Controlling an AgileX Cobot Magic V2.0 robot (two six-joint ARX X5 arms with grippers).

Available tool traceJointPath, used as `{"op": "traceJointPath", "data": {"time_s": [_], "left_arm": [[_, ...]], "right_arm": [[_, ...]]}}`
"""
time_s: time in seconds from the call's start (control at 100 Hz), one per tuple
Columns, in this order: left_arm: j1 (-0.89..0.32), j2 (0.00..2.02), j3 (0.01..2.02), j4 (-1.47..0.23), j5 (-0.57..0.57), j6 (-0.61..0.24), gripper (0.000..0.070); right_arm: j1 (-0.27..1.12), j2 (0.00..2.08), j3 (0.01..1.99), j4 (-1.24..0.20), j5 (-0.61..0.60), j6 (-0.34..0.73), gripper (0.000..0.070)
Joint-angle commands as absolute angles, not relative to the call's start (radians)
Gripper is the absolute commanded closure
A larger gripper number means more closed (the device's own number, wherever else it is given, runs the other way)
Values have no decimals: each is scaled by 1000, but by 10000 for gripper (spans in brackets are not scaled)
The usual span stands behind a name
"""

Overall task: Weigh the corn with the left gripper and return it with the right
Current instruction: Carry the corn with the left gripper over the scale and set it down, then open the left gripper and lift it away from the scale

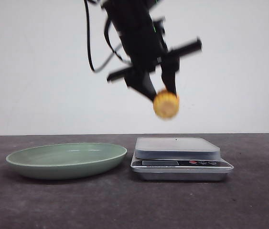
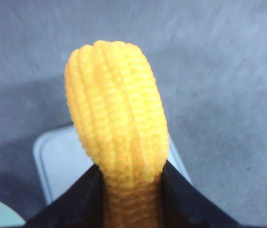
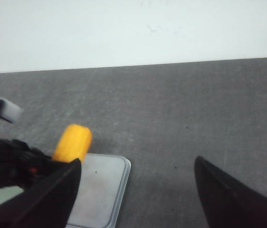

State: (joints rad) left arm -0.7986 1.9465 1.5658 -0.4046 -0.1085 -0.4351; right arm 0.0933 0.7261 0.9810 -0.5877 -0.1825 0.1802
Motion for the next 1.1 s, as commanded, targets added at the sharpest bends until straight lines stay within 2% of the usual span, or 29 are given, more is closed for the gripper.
{"op": "traceJointPath", "data": {"time_s": [0.0, 0.23, 0.31, 0.39, 0.43, 0.47, 0.71, 0.89, 1.09], "left_arm": [[-815, 1990, 1594, -389, -116, -463, 696], [-819, 2054, 1594, -380, -116, -465, 685], [-819, 2060, 1594, -380, -116, -465, 575], [-820, 2060, 1594, -376, -116, -464, 361], [-822, 2060, 1594, -372, -116, -461, 290], [-823, 2060, 1594, -371, -116, -460, 257], [-830, 2013, 1608, -379, -133, -394, 256], [-830, 1856, 1613, -398, -227, -279, 263], [-825, 1562, 1613, -486, -371, -82, 266]], "right_arm": [[96, 730, 1001, -581, -183, 175, 224], [96, 730, 1001, -593, -182, 173, 224], [96, 730, 1001, -604, -182, 170, 223], [96, 730, 1001, -608, -182, 169, 223], [96, 730, 1001, -608, -182, 169, 221], [96, 730, 1001, -608, -182, 169, 214], [96, 730, 1001, -608, -182, 166, 213], [96, 730, 1001, -607, -183, 165, 213], [100, 734, 1001, -599, -188, 148, 213]]}}
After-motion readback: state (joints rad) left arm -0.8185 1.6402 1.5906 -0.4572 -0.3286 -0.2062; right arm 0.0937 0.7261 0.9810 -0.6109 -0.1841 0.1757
